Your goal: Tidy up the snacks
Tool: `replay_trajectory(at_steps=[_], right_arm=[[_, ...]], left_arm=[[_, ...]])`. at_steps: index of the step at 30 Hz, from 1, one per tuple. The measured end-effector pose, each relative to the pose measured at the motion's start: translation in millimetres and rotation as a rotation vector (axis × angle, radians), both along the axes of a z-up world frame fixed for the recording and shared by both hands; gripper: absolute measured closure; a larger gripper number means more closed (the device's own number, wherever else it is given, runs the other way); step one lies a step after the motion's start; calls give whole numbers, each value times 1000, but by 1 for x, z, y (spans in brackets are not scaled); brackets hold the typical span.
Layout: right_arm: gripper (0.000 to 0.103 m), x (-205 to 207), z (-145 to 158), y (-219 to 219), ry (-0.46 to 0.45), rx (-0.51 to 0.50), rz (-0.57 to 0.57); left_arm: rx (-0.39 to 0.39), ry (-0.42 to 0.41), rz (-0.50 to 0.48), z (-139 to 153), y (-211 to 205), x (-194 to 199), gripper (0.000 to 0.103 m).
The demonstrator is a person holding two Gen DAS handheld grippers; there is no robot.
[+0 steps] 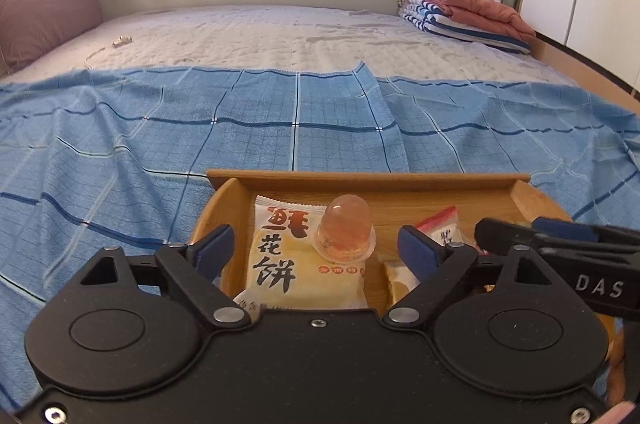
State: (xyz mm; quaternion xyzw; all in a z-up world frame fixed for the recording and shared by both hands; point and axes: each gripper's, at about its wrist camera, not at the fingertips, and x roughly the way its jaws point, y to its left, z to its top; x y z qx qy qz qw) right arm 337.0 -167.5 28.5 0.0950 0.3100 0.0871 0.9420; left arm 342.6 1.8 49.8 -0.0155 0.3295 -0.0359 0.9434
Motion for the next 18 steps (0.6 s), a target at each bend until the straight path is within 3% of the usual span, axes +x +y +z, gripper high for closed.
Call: replay_trajectory(at_steps=[5, 13, 18], right_arm=[[12, -28, 16, -1, -42, -14, -4], [2, -88, 31, -4, -79, -11, 9], [1, -131, 28, -3, -99, -49, 22]], left_arm=[[19, -21, -29, 12, 0, -30, 5], [43, -40, -35, 20, 2, -100, 1], [39, -39, -55, 20, 4, -147, 1]])
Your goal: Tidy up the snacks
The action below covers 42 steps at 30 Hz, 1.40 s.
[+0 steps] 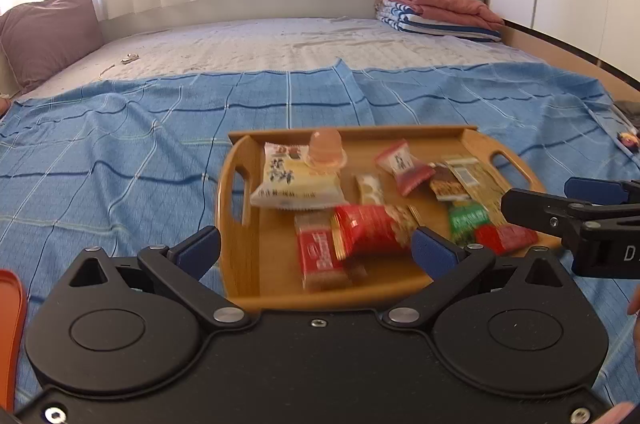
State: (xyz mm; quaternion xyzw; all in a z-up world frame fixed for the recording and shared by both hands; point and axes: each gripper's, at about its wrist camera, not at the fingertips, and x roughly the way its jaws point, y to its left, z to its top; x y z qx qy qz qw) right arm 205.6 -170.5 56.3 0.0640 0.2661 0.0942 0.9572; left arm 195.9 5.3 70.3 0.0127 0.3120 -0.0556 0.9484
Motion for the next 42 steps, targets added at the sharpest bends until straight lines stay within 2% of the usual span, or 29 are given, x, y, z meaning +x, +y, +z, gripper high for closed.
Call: replay_trajectory(at_steps=[10, 17, 25, 30, 34, 39, 42], right_arm=[[0, -66, 1, 2, -61, -74, -7], [0, -96, -17, 12, -68, -94, -15], [0, -106, -57, 18, -2, -143, -37], [0, -105, -78, 19, 58, -160, -39], [0, -101, -86, 22, 94, -175, -33], [0, -104, -90, 27, 77, -216, -36], [0, -104, -91, 25, 74, -204, -36]], left_arm=[[-33, -24, -11, -1, 4, -71, 1], [-37, -19, 26, -21, 5, -99, 1], [-13, 30, 66, -59, 5, -108, 1], [-25, 62, 94, -78, 9, -103, 1], [-6, 43, 101, -86, 6, -104, 0], [-5, 45, 97, -90, 5, -102, 0], [-6, 38, 97, -92, 5, -102, 0]])
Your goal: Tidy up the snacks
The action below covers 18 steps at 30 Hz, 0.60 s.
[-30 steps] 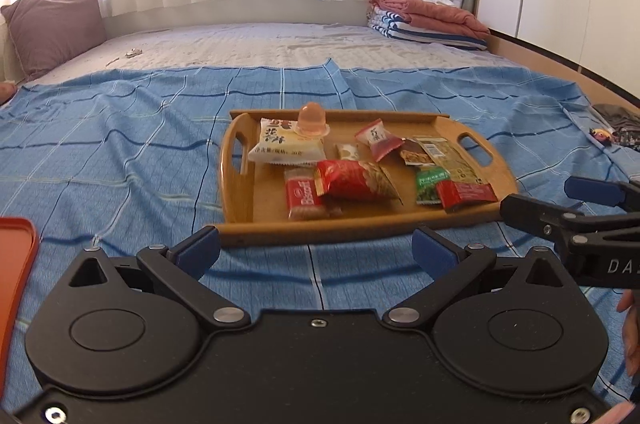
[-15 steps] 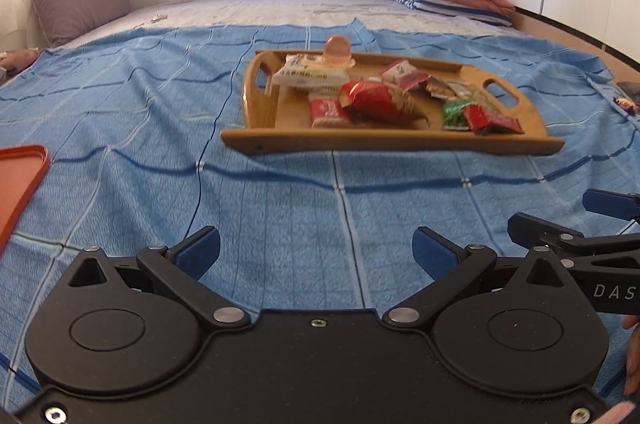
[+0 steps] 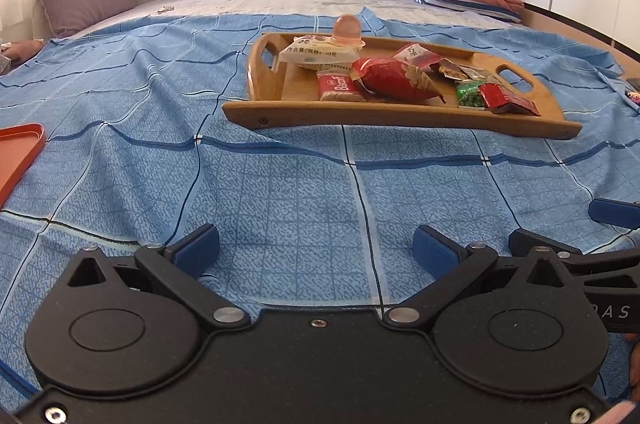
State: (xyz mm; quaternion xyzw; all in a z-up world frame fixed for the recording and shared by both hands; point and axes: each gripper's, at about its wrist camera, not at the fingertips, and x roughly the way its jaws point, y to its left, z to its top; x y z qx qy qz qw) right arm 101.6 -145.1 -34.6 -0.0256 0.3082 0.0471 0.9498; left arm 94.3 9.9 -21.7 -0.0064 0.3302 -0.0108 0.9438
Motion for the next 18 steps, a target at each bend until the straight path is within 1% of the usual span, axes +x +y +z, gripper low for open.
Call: replay_trajectory(at_steps=[4, 18], right_arm=[[0, -1, 0, 0, -7, 3, -1], [0, -2, -1, -1, -14, 3, -2]], left_arm=[[12, -9, 1, -2, -2, -1, 0], [10, -12, 2, -2, -2, -2, 0]])
